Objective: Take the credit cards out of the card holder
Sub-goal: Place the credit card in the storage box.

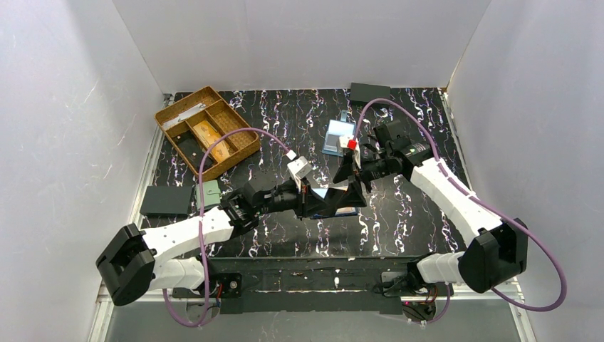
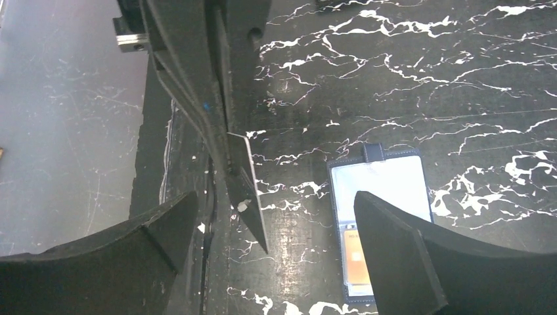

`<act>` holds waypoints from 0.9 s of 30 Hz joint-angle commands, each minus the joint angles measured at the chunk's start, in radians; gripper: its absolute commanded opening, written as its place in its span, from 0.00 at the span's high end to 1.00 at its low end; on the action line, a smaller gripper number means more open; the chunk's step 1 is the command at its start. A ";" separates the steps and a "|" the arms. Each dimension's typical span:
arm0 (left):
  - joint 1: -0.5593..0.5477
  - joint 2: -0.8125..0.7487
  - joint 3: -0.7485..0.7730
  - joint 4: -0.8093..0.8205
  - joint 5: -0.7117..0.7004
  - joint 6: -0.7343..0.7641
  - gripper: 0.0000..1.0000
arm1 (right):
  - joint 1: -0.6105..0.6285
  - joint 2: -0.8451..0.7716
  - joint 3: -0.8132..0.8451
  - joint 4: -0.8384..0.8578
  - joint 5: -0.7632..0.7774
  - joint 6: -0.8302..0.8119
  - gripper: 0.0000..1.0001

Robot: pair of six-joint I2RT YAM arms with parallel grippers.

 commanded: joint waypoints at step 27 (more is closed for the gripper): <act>0.245 -0.091 -0.118 0.009 0.020 -0.815 0.10 | 0.031 -0.055 0.153 -0.136 0.251 -0.119 0.99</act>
